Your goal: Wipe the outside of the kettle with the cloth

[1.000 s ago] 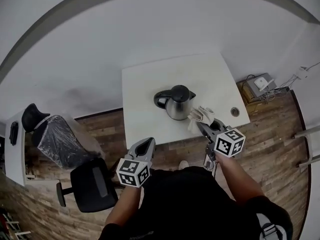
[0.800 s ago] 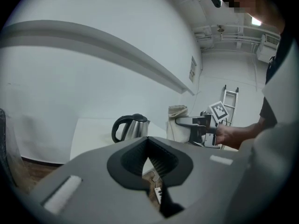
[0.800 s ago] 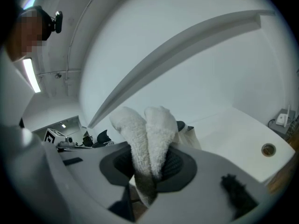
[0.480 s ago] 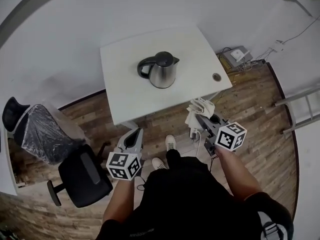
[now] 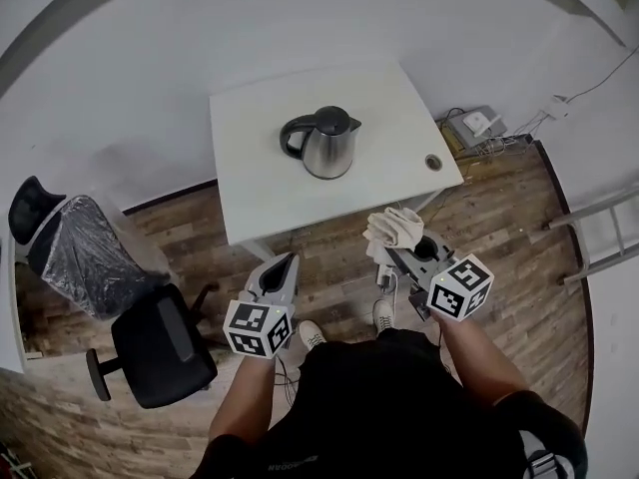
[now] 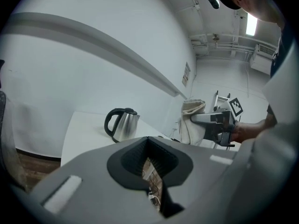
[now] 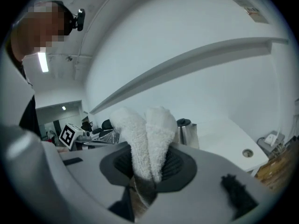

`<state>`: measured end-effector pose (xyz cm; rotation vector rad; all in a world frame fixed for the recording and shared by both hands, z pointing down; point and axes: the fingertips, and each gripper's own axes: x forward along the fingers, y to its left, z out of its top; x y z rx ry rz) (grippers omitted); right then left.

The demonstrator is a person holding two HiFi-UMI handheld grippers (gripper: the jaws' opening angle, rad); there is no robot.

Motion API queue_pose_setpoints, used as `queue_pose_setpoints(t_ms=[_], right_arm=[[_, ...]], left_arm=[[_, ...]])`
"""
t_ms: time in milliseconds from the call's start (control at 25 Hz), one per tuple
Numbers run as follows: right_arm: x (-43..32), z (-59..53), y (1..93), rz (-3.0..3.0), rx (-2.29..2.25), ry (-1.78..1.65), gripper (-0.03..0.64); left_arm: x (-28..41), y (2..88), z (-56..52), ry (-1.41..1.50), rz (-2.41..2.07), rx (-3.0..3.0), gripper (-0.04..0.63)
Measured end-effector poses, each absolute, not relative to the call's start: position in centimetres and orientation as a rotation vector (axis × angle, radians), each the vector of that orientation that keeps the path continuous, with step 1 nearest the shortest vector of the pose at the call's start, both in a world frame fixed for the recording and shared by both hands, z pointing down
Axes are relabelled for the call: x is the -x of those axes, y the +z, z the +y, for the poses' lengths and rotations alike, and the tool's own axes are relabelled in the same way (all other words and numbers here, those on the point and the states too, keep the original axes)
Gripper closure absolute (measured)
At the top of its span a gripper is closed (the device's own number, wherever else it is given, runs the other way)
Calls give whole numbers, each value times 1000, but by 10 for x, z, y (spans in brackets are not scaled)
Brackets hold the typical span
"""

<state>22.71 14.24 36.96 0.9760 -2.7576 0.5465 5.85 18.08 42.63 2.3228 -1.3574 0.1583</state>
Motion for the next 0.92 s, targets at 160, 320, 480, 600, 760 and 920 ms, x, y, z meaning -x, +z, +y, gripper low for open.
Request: queue_pose_setpoints(t_ms=[160,320,480,600,760,920], right_arm=[[-253,135,366,-2753,-851,443,525],[-278,124,371,-2765,-775,420,525],[-295,120,378,-2786,-773,450,525],[-311,119,385,-2795,-842,510,525],[-320,110,390,-2787,-917,564,525],[-312,110,389,-2790,-878,547,525]], left_arm=[[-89,417,176,122,-1447,-2291,588],[-118,410,177,164,-1528,-2280,588],[-124,404,175,186,-1559,-2243,589],[-126,401,174,225,-1543,-2229,589],[-134,403,171,287,-1507,-2264,588],[-126,406,165,283,-1526,-2250,589]])
